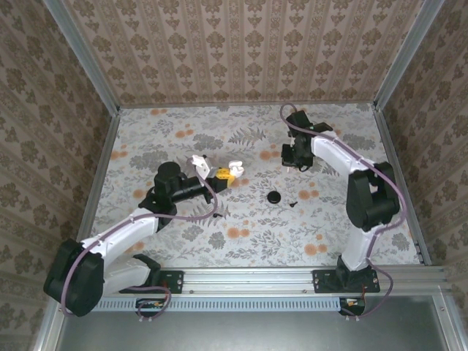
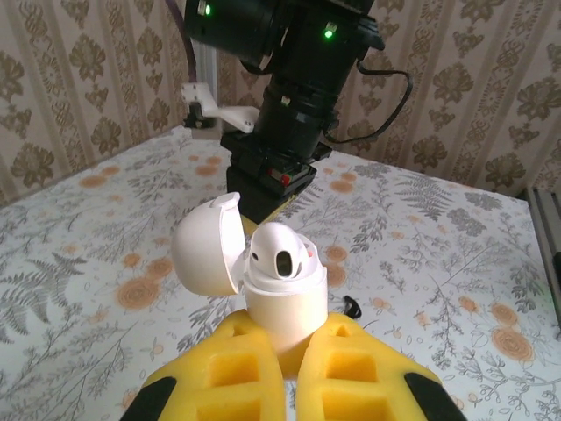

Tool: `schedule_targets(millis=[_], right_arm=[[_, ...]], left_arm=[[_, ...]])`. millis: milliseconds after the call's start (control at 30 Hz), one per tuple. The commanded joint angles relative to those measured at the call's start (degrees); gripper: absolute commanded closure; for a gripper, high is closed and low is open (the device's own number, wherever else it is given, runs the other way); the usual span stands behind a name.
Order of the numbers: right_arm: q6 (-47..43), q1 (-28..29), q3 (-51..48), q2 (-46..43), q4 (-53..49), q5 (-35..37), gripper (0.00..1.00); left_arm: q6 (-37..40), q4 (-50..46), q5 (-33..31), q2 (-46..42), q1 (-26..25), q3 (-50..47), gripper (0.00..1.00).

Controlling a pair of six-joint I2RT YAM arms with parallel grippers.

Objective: Insert the wireless bluetooth earbuds into the charging case

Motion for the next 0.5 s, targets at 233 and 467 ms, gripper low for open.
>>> schedule_targets(millis=[233, 467], right_arm=[[2.0, 11.5, -3.7, -19.2, 9.0, 12.8, 0.93], [5.7, 16.3, -9.2, -31.3, 15.7, 14.6, 0.94]], left_arm=[[5.6, 5.8, -7.2, -4.2, -5.7, 0.1, 1.00], [6.3, 8.2, -13.7, -4.4, -7.9, 0.2, 1.00]])
